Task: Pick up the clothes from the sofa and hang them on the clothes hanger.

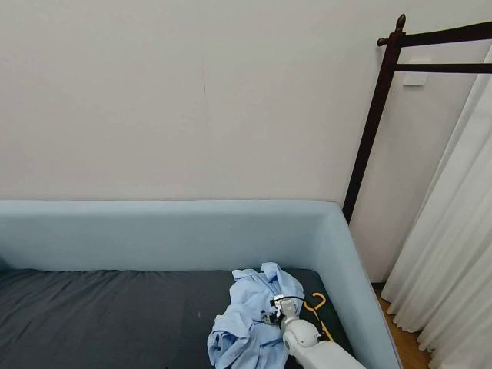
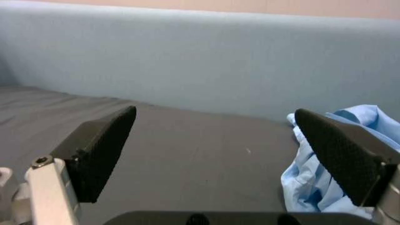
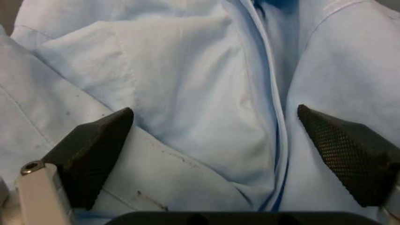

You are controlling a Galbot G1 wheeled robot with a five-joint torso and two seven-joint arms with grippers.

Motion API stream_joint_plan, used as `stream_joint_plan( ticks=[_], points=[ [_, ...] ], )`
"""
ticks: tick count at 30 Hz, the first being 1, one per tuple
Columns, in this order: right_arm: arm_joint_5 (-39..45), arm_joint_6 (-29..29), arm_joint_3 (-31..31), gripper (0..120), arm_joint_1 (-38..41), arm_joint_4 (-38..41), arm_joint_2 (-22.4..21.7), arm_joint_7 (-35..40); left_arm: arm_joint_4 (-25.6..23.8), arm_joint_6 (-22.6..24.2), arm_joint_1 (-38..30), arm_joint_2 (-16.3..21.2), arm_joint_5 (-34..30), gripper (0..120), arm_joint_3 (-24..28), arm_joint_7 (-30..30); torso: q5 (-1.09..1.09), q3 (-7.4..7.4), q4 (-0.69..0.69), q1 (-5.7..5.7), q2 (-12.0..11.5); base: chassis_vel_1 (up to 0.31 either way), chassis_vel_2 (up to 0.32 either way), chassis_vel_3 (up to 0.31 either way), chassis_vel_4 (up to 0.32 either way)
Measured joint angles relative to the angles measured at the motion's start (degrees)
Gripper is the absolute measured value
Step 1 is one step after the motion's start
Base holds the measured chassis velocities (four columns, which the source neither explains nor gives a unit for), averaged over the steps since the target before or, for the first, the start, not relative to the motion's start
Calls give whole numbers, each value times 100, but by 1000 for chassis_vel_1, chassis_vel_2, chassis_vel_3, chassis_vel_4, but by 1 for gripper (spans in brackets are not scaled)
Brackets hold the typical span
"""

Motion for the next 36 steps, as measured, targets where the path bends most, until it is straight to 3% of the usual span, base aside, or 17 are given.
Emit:
stream_joint_plan(
  ticks=[5, 27, 29, 32, 36],
  points=[
    [0, -4, 7, 99, 25, -63, 16, -1, -9, -21, 35, 0, 0, 100, -15, 0, 0, 0, 1, 0, 0, 0, 0, 0, 0],
    [-42, -38, -195, 18, 94, -83, 23, 26, -40, -36, 48, -54, 20, 100, 12, 0, 0, 0, 0, 0, 0, 0, 0, 0, 0],
    [-20, -55, -199, 16, 102, -83, 24, 51, -40, -38, 50, -55, 20, 100, 12, 0, 0, 0, 0, 0, 0, 0, 0, 0, 0],
    [114, -112, -220, 0, 130, -50, 7, 196, -31, -47, 57, -53, 35, 100, 27, 0, 0, 0, 0, 0, 0, 0, 0, 0, 0],
    [389, -209, -222, 0, 128, 301, -89, 469, -66, -45, 40, -33, 48, 100, 36, 0, -1, 0, 0, 0, 0, 0, 0, 0, 0]
  ],
)
